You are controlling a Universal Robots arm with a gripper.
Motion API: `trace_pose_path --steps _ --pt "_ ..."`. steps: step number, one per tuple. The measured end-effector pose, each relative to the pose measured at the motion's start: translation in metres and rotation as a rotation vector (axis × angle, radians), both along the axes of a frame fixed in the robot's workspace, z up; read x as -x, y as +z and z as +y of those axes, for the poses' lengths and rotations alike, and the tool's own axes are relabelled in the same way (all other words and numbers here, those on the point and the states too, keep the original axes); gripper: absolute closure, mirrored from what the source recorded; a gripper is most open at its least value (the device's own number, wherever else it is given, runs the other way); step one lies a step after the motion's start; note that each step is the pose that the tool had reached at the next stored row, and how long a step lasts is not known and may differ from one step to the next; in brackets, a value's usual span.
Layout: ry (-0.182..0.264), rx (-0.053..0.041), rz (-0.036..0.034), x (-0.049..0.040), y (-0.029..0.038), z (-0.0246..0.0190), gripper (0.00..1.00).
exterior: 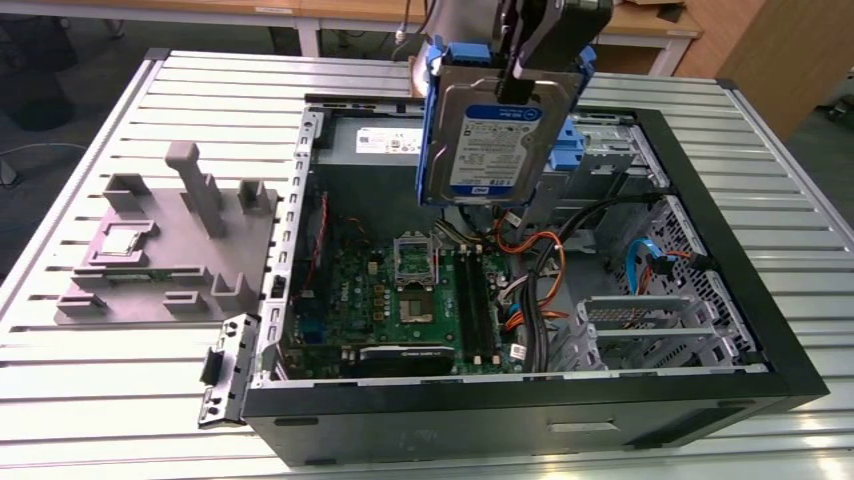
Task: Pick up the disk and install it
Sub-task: 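Pick up the disk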
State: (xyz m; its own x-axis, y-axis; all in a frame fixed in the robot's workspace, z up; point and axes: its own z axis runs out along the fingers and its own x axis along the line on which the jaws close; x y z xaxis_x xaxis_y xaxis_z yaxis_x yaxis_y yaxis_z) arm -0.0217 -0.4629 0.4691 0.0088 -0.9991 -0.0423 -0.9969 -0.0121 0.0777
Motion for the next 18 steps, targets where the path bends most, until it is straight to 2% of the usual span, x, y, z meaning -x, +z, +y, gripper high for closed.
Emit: trace_pose_path --steps 18 --pt "0.000 0.0000 0.0000 0.0000 0.0000 -0.0062 0.65"
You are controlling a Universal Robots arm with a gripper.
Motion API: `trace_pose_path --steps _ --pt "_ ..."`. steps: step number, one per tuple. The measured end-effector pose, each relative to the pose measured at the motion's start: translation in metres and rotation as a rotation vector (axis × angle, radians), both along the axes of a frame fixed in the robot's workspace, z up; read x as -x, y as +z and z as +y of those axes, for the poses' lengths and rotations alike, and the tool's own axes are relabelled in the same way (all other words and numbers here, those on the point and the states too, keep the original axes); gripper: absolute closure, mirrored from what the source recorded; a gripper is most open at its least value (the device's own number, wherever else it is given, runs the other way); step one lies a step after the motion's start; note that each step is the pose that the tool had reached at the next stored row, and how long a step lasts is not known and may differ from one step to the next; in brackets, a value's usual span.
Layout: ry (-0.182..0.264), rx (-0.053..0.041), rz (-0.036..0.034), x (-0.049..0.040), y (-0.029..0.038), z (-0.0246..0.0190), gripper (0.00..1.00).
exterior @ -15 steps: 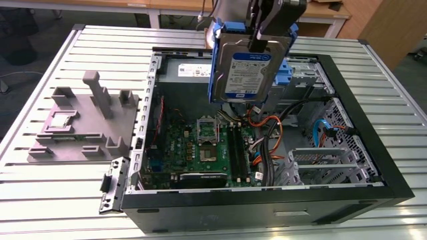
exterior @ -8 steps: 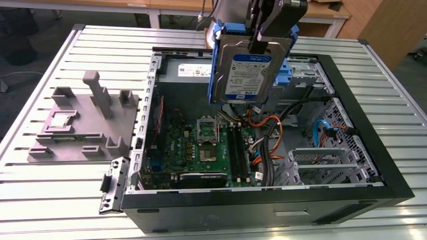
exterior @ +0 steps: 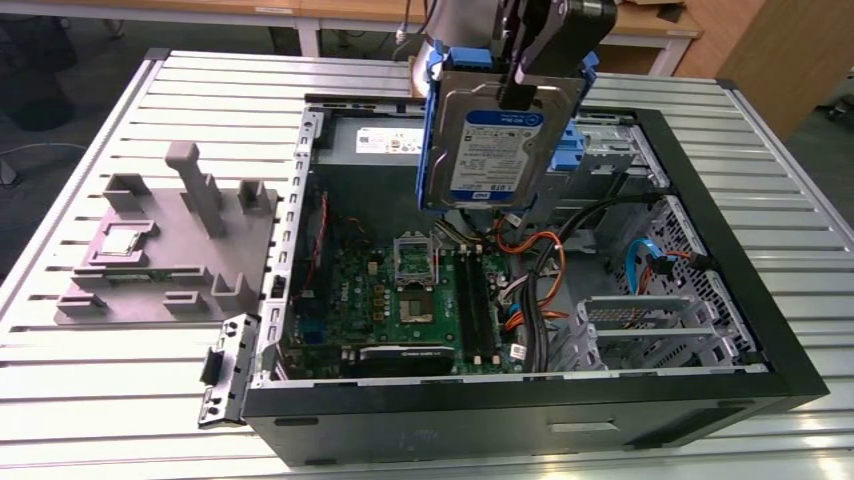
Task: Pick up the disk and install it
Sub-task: 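Pick up the disk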
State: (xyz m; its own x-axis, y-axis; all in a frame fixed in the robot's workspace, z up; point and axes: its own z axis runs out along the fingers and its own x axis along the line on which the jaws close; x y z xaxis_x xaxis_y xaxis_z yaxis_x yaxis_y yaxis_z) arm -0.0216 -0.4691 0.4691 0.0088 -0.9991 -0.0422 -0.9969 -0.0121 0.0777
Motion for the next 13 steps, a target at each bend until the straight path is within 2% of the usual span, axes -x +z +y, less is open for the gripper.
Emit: trace_pose_path --steps 1,3,7,13 --pt "0.000 0.0001 0.0001 0.0000 0.0000 -0.0002 0.65" --pt "0.000 0.0000 0.0000 0.0000 0.0000 -0.0033 0.65" --pt "0.000 0.0001 0.0000 0.0000 0.0001 -0.0040 0.65" --pt "0.000 0.0000 0.0000 0.0000 0.0000 -0.0080 0.65"
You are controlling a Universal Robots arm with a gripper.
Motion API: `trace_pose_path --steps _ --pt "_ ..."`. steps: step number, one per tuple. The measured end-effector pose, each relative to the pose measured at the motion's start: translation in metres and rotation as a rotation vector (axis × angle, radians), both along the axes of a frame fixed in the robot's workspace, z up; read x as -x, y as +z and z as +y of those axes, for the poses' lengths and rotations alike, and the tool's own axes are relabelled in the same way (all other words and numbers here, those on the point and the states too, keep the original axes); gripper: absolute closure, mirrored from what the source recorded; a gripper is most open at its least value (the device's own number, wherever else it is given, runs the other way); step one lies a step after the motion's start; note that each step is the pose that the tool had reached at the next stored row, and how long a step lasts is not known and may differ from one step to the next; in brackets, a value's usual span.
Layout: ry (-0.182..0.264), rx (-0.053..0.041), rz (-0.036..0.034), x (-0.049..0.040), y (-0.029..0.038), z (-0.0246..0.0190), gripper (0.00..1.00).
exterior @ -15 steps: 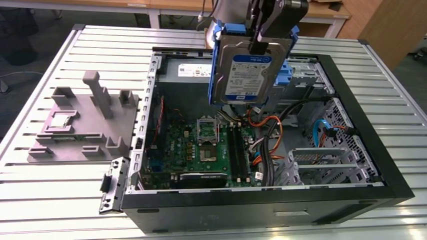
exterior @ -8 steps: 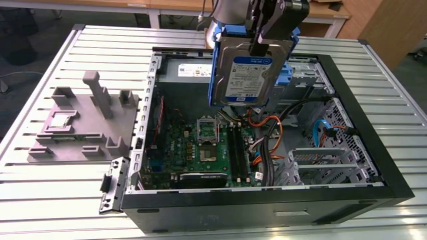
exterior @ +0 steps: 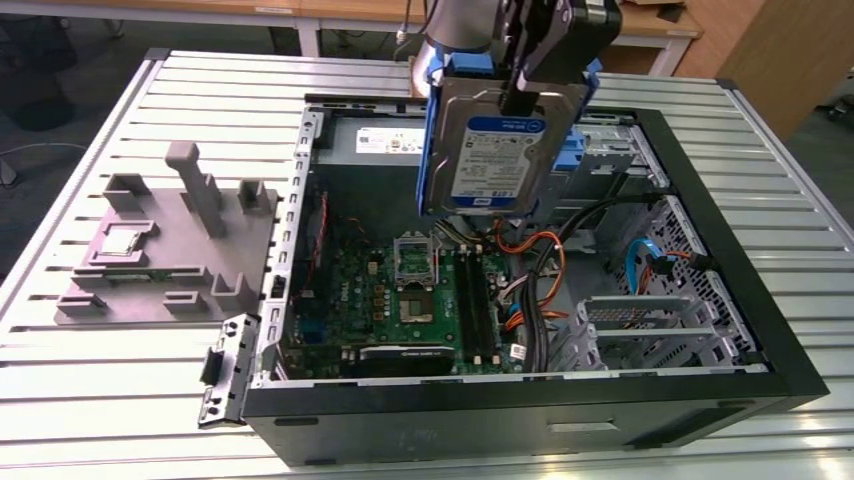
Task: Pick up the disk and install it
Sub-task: 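Pick up the disk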
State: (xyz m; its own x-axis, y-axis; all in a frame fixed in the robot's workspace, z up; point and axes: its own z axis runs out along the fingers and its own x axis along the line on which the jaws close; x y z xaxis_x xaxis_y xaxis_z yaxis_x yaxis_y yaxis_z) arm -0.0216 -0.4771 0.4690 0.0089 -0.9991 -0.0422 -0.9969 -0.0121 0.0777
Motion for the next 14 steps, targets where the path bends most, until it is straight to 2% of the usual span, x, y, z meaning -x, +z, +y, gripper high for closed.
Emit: trace_pose_path --steps 6,14 --pt "0.000 0.0000 0.0000 0.0001 0.0000 -0.0041 0.65" --pt "0.000 0.0000 0.0000 0.0000 0.0000 -0.0044 0.65"
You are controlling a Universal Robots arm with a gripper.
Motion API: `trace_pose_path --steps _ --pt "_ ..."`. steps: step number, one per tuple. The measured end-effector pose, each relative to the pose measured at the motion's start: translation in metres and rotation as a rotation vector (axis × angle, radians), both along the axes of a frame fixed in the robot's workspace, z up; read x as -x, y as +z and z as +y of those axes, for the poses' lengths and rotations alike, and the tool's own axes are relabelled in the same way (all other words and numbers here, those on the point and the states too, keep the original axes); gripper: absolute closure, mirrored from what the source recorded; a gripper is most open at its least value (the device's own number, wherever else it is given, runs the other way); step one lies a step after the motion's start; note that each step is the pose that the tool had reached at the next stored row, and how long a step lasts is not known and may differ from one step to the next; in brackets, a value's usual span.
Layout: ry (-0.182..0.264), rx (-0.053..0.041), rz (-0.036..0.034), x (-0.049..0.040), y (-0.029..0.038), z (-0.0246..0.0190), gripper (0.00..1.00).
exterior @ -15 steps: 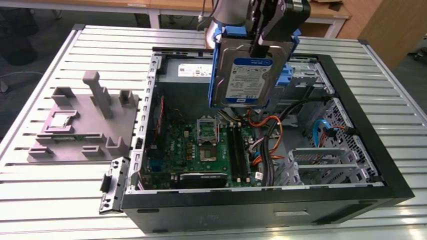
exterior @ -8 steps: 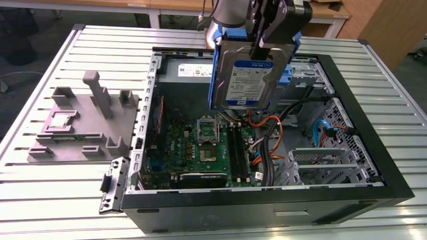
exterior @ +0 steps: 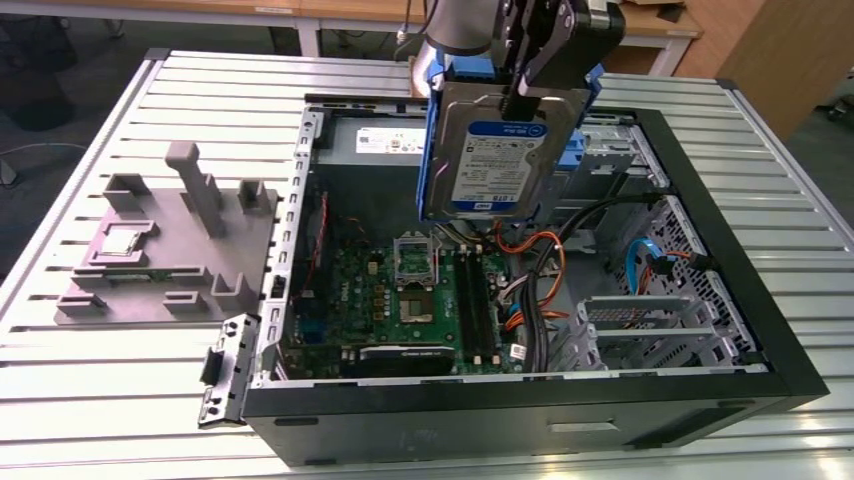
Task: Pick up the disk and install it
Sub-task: 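Pick up the disk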
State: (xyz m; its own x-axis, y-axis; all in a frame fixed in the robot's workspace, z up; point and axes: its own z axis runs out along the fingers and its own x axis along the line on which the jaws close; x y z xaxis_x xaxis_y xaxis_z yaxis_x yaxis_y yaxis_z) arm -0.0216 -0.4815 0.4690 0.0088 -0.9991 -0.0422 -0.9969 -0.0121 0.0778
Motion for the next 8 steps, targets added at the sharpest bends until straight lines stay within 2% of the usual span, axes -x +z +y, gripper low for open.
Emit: trace_pose_path --steps 4,8 --pt "0.000 -0.0001 0.0000 0.0000 0.0000 -0.0008 0.65" --pt "0.000 0.0000 0.0000 -0.0001 -0.0001 -0.0049 0.65"
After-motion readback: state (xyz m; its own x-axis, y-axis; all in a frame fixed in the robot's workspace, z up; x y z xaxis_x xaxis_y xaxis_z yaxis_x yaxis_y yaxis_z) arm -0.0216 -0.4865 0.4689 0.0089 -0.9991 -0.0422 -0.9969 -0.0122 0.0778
